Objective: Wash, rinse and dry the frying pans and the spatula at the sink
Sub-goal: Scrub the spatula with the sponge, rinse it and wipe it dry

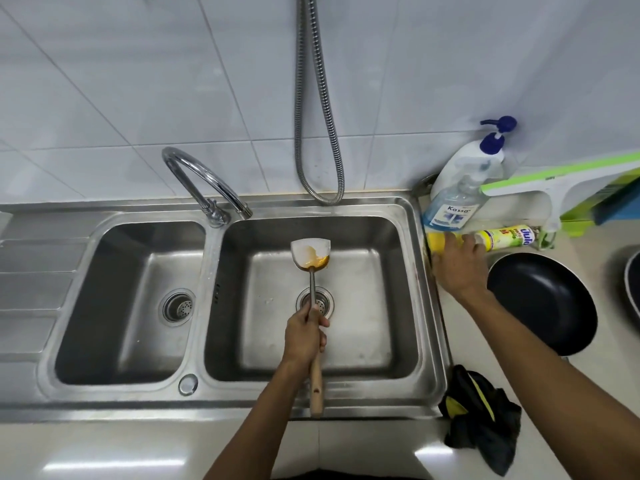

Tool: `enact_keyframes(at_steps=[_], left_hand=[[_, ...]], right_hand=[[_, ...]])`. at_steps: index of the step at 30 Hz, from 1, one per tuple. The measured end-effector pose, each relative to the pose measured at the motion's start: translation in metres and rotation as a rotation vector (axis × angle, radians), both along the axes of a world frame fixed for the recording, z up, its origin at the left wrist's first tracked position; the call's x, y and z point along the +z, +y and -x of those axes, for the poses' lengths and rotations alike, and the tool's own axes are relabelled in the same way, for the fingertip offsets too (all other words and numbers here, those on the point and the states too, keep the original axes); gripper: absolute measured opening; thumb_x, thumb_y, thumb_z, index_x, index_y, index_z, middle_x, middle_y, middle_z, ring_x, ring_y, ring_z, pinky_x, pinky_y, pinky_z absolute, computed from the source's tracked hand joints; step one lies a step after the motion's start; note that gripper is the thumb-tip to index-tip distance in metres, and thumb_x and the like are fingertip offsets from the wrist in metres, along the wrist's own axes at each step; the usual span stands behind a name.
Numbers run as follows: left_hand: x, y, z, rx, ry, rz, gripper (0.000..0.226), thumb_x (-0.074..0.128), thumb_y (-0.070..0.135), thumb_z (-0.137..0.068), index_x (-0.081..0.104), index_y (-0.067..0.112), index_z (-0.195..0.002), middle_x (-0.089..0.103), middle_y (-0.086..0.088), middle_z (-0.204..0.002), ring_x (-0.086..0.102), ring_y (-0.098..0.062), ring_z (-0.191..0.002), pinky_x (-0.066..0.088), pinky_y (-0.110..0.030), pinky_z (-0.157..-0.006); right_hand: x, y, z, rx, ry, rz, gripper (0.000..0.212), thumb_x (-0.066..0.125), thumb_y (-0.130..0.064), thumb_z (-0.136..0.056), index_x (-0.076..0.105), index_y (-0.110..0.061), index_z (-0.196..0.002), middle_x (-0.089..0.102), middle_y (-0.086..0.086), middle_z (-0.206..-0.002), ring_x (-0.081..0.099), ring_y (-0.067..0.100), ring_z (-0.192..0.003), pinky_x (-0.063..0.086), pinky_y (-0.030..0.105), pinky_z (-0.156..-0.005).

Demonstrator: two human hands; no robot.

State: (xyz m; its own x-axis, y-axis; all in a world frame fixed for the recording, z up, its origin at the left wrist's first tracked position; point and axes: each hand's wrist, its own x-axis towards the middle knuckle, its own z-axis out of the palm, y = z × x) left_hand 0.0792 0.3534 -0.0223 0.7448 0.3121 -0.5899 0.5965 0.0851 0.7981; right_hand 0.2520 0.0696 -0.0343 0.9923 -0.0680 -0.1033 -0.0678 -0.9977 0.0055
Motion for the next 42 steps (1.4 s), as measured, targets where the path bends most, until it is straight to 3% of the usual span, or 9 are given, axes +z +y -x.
enact_keyframes(at_steps=[5,9,12,16,22,25,29,35,42], left_hand=[[0.009,-0.002,0.008,-0.025,-0.027,0.026,0.031,0.044,0.024,-0.111,0.052,0.025,-0.14,0.066,-0.006,-0.084,0.051,-0.007,-0.048,0.046,-0.022,-0.045],[0.013,-0.003,0.012,-0.029,-0.031,0.028,0.037,0.044,0.022,-0.111,0.048,0.023,-0.148,0.064,-0.008,-0.085,0.049,-0.007,-0.046,0.044,-0.021,-0.044],[0.013,-0.004,0.011,-0.034,-0.014,0.019,0.04,0.045,0.022,-0.111,0.048,0.022,-0.15,0.062,-0.005,-0.08,0.047,-0.008,-0.044,0.043,-0.022,-0.041],[0.014,-0.001,0.015,-0.075,-0.006,0.024,0.04,0.047,0.022,-0.11,0.049,0.022,-0.15,0.057,-0.004,-0.07,0.044,-0.01,-0.04,0.039,-0.022,-0.039],[0.025,0.017,0.027,-0.083,-0.022,-0.012,0.035,0.047,0.02,-0.11,0.054,0.029,-0.144,0.055,-0.004,-0.068,0.045,-0.007,-0.044,0.041,-0.022,-0.042],[0.026,0.03,0.026,-0.086,-0.037,-0.01,0.038,0.048,0.022,-0.11,0.053,0.023,-0.148,0.054,-0.004,-0.068,0.045,-0.008,-0.043,0.04,-0.022,-0.041],[0.027,0.032,0.018,-0.114,-0.056,-0.032,0.039,0.047,0.022,-0.11,0.052,0.025,-0.149,0.054,-0.005,-0.069,0.044,-0.013,-0.044,0.04,-0.025,-0.041],[0.032,0.025,0.018,-0.149,-0.049,0.0,0.041,0.048,0.026,-0.11,0.05,0.026,-0.15,0.056,-0.003,-0.072,0.048,-0.007,-0.048,0.043,-0.023,-0.044],[0.032,0.022,0.011,-0.157,-0.048,0.019,0.041,0.047,0.024,-0.11,0.05,0.026,-0.151,0.054,-0.004,-0.07,0.046,-0.008,-0.045,0.041,-0.023,-0.042]], right_hand=[[-0.002,0.004,-0.004,-0.064,0.087,-0.077,0.061,0.066,-0.044,-0.091,0.046,-0.009,-0.137,0.049,0.037,-0.131,0.046,0.053,-0.122,0.041,0.057,-0.1],[0.018,0.022,0.012,0.016,-0.183,-0.163,0.05,0.073,-0.026,-0.084,0.056,-0.006,-0.127,0.055,0.035,-0.114,0.054,0.052,-0.099,0.047,0.055,-0.084],[0.029,0.07,0.037,0.319,-0.256,-0.325,0.054,0.076,-0.027,-0.084,0.059,-0.014,-0.133,0.058,0.024,-0.121,0.057,0.046,-0.096,0.052,0.049,-0.082],[0.01,0.139,0.057,0.714,-0.05,-0.304,0.045,0.071,-0.039,-0.088,0.065,-0.025,-0.13,0.062,0.011,-0.128,0.061,0.036,-0.1,0.056,0.045,-0.088],[0.005,0.182,0.015,0.655,0.0,-0.095,0.031,0.057,-0.035,-0.096,0.065,-0.032,-0.126,0.059,0.003,-0.132,0.054,0.031,-0.105,0.051,0.039,-0.087],[0.008,0.181,0.012,0.613,-0.063,-0.083,0.03,0.065,-0.033,-0.091,0.068,-0.031,-0.12,0.061,0.005,-0.126,0.055,0.033,-0.099,0.052,0.039,-0.082],[0.003,0.18,0.038,0.771,-0.099,-0.086,0.029,0.079,-0.026,-0.08,0.076,-0.031,-0.108,0.066,0.005,-0.123,0.057,0.033,-0.087,0.054,0.039,-0.074],[0.027,0.183,-0.004,0.607,-0.068,-0.079,0.031,0.063,-0.024,-0.093,0.069,-0.032,-0.122,0.058,0.003,-0.133,0.052,0.036,-0.1,0.049,0.041,-0.083],[0.009,0.166,0.038,0.684,-0.103,-0.125,0.034,0.086,-0.016,-0.069,0.078,-0.031,-0.099,0.07,0.002,-0.117,0.056,0.035,-0.079,0.052,0.039,-0.066]])
